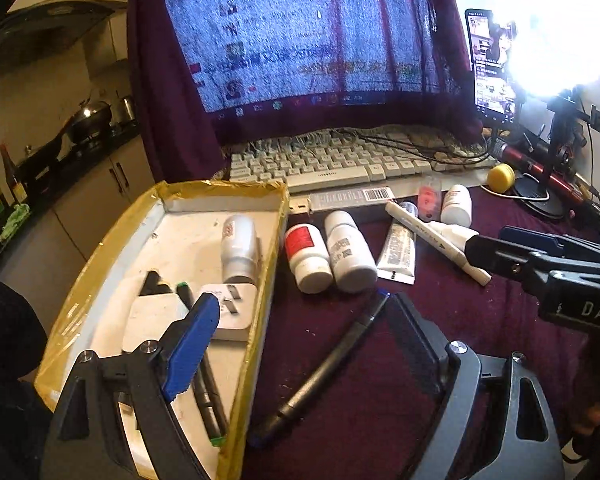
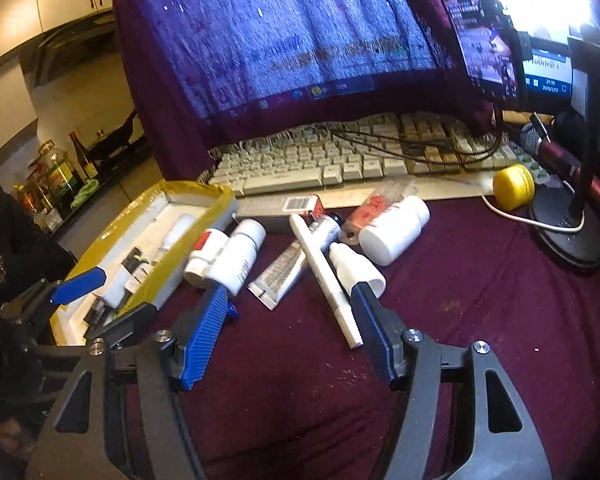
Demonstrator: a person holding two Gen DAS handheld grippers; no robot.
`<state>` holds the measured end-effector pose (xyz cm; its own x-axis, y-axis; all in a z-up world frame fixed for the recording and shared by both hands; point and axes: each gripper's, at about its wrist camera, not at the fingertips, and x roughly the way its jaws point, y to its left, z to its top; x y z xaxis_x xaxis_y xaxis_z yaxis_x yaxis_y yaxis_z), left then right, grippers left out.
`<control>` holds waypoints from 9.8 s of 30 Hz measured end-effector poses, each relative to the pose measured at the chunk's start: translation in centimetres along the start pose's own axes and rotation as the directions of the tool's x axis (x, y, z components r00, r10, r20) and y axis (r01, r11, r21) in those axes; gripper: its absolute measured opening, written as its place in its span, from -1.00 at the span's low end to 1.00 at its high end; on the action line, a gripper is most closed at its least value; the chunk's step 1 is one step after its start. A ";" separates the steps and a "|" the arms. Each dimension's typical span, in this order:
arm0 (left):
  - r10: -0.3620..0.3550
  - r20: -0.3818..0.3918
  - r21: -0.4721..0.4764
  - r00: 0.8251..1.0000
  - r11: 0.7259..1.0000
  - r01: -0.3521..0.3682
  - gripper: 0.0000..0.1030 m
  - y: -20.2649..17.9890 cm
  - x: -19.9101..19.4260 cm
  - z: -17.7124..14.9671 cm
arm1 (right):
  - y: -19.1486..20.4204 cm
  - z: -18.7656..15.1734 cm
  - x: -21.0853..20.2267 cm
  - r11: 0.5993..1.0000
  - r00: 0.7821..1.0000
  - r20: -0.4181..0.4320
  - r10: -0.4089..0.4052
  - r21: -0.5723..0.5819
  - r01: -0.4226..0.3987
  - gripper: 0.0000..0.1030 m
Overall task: Organize objects
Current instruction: 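Open both grippers to drop the bottle and charger, then withdraw, then grasp the small white dropper bottle with the right gripper while the left grasps a white pill bottle, then carry both bottles into the tray and open both grippers, then move the right gripper to the white pen while the left moves to the black marker, then grasp the white pen with the right gripper while the left grasps the black marker, then carry the pen and marker over the cardboard tray with both grippers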
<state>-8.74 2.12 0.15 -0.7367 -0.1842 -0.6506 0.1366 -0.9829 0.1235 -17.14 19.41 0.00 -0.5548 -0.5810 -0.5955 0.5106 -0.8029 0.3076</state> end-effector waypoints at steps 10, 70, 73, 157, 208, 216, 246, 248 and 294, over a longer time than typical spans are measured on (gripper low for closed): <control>-0.137 -0.060 -0.027 0.989 0.990 0.136 0.60 -0.6 1.8 2.5 | -1.2 1.2 1.7 0.996 0.995 -0.051 -0.089 0.007 0.089 0.13; -0.249 -0.136 -0.257 0.959 0.944 0.208 -0.42 6.2 -0.5 -0.8 | 8.9 -1.0 1.5 0.988 0.986 -0.132 0.097 -0.107 -0.112 -0.54; -0.231 -0.132 -0.297 0.964 0.937 0.184 -0.42 8.5 -1.4 -1.1 | 10.8 -1.2 1.6 0.979 0.980 -0.145 0.137 -0.129 -0.156 -0.54; -0.232 0.047 -0.157 0.971 0.959 0.237 0.36 5.4 -4.1 1.6 | 1.0 0.3 0.1 0.999 0.999 -0.024 0.030 0.044 -0.028 0.08; -0.320 -0.163 -0.121 0.933 0.945 0.303 -0.76 0.7 0.7 -3.7 | 4.3 -3.2 4.1 0.920 0.950 -0.284 -0.132 -0.391 0.011 -0.71; -0.336 -0.179 -0.172 0.925 0.936 0.307 -0.76 1.0 0.4 -3.9 | 5.3 -3.7 4.3 0.932 0.961 -0.248 -0.121 -0.362 0.024 -0.75; -0.226 -0.177 -0.147 0.958 0.968 0.201 -0.76 -0.6 0.6 -3.5 | 3.0 -4.7 2.3 0.971 0.972 -0.225 -0.071 -0.238 0.016 -0.78; -0.217 -0.180 -0.141 0.959 0.971 0.193 -0.76 -0.8 0.7 -3.4 | 3.0 -4.7 2.3 0.972 0.972 -0.225 -0.067 -0.235 0.012 -0.78; -0.195 -0.066 -0.417 0.979 0.896 0.150 -0.76 13.6 -1.8 2.1 | 12.1 -0.2 3.8 0.962 0.963 -0.187 0.196 -0.153 -0.226 -0.80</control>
<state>-7.00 -10.88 4.57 -0.7041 0.0108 -0.7101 0.2883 -0.9094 -0.2997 -12.89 7.54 1.33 -0.3110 -0.6917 -0.6517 0.7169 -0.6210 0.3169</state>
